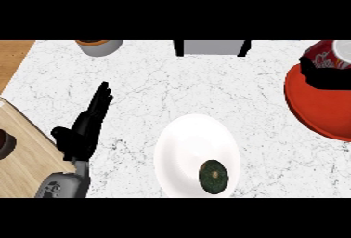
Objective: Pick the can from the plate and place it in the bowl
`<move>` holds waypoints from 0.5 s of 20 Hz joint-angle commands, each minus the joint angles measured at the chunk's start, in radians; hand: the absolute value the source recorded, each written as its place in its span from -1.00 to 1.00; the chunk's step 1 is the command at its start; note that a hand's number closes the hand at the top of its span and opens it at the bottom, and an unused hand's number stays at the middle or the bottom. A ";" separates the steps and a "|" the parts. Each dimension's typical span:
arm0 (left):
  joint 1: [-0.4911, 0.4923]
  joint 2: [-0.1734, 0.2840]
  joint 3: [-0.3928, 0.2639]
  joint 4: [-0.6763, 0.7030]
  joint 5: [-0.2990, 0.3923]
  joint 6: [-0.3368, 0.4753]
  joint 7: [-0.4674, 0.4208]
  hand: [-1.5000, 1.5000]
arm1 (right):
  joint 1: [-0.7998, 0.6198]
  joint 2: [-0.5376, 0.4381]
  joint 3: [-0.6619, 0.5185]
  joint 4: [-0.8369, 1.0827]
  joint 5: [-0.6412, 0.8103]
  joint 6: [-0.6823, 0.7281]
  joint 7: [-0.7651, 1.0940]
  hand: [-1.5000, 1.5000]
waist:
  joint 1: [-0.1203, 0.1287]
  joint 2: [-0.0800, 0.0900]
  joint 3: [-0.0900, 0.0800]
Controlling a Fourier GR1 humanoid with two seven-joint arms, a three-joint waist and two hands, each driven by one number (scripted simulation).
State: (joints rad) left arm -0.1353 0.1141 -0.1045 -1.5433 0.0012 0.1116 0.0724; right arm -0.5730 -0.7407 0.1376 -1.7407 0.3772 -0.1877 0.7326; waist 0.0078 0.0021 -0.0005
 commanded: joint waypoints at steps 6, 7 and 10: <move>-0.051 -0.017 0.017 0.051 -0.007 -0.002 -0.008 0.00 | 0.037 0.008 -0.049 0.360 0.120 -0.025 -0.267 1.00 | -0.002 0.002 0.001; 0.048 -0.001 0.009 -0.035 0.010 -0.023 -0.013 0.00 | 0.050 -0.030 -0.106 0.416 0.081 -0.018 -0.341 1.00 | 0.004 0.001 0.001; -0.007 -0.002 0.026 0.011 0.007 -0.029 -0.018 0.00 | -0.034 0.040 -0.096 0.592 0.146 -0.057 -0.407 1.00 | 0.007 0.003 0.001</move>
State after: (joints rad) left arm -0.1434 0.1078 -0.0933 -1.5517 0.0003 0.1010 0.0815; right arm -0.5790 -0.7371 0.0640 -1.3200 0.4834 -0.2102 0.4385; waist 0.0132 0.0039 0.0004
